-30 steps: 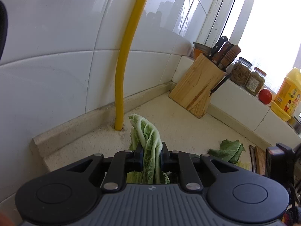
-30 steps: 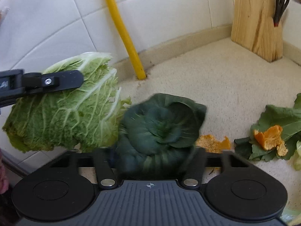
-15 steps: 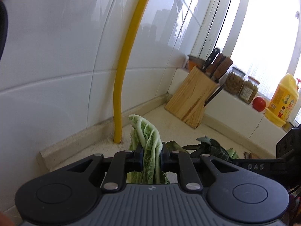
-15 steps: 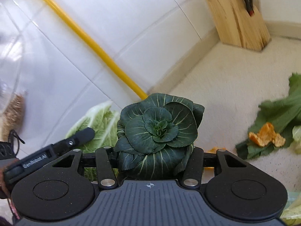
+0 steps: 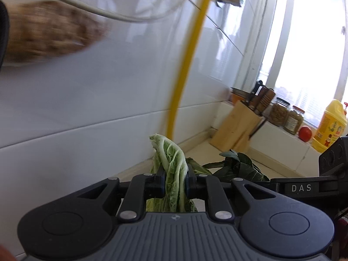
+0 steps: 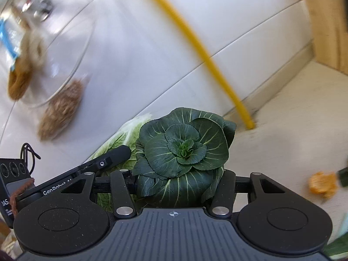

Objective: Collect trash
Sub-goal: 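Carry both greens over the trash bin and open both grippers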

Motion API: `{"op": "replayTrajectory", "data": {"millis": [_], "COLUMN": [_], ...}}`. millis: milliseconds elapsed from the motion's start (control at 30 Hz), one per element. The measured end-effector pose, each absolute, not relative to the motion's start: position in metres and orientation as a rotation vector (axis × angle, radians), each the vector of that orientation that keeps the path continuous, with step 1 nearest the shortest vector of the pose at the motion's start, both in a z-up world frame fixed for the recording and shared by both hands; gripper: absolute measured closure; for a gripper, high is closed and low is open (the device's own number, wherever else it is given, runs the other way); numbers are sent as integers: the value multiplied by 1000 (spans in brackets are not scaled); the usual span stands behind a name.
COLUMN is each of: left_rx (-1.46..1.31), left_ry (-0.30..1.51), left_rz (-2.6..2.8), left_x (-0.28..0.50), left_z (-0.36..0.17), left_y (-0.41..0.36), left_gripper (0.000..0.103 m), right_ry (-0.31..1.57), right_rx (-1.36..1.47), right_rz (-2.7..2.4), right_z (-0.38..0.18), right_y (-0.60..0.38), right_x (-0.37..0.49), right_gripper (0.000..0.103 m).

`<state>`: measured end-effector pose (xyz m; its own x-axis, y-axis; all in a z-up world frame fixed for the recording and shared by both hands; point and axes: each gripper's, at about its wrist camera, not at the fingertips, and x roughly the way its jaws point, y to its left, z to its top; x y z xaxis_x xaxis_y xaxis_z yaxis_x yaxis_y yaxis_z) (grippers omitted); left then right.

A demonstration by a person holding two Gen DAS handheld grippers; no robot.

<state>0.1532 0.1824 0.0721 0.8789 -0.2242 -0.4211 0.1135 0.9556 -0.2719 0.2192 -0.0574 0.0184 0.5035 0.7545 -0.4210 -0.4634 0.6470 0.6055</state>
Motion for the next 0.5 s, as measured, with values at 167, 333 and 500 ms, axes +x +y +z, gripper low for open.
{"op": "replayTrajectory", "data": {"millis": [167, 333, 500], "left_rx": [-248, -253, -277], "left_ry": [475, 508, 546], "left_rz": [-111, -56, -24], "left_x": [124, 102, 86], "left_z": [67, 55, 39], "left_y": [212, 236, 254], "left_gripper": [88, 88, 88], "right_ry": [767, 822, 881], "right_rx": [424, 398, 368], "right_rz": [840, 891, 919], "right_z": [12, 2, -12], "right_y": [-23, 14, 41], "right_x": [207, 198, 185], "right_gripper": [46, 46, 46]}}
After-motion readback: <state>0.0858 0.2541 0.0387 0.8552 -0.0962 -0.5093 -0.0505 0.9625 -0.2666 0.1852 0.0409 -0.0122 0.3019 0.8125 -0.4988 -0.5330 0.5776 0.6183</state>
